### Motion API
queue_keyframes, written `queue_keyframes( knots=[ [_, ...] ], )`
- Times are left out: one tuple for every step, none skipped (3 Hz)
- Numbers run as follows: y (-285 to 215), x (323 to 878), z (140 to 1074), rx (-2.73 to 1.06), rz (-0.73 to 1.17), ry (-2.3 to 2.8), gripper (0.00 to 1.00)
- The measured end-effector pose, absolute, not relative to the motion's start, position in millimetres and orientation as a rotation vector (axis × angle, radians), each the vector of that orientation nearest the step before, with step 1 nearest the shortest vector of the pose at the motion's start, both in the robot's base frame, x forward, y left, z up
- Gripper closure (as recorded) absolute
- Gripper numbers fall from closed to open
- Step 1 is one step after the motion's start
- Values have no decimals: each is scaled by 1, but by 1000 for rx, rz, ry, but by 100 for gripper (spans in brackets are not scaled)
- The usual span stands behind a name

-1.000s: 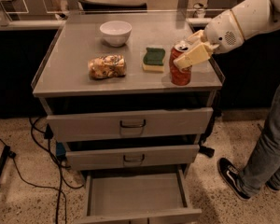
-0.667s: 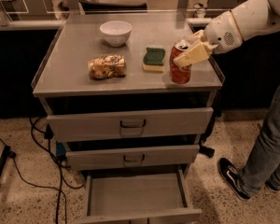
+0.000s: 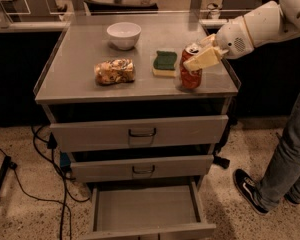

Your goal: Pick coke can from bottom drawer and place on counter

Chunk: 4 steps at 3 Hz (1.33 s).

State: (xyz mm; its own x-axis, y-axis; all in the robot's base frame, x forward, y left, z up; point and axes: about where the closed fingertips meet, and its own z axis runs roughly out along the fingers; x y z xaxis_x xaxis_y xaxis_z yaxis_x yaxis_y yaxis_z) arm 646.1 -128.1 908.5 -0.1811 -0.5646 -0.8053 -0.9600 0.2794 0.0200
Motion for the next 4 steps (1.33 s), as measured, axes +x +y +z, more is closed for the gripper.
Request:
queue_keyframes(
  knots=[
    [-127,654,901,-1353,701,1858,100],
    [-126,657,896,-1343,694,1863,100],
    [-126,658,895,-1342,694,1864,100],
    [-126,663,888,-1326,704,1877,100]
  ],
)
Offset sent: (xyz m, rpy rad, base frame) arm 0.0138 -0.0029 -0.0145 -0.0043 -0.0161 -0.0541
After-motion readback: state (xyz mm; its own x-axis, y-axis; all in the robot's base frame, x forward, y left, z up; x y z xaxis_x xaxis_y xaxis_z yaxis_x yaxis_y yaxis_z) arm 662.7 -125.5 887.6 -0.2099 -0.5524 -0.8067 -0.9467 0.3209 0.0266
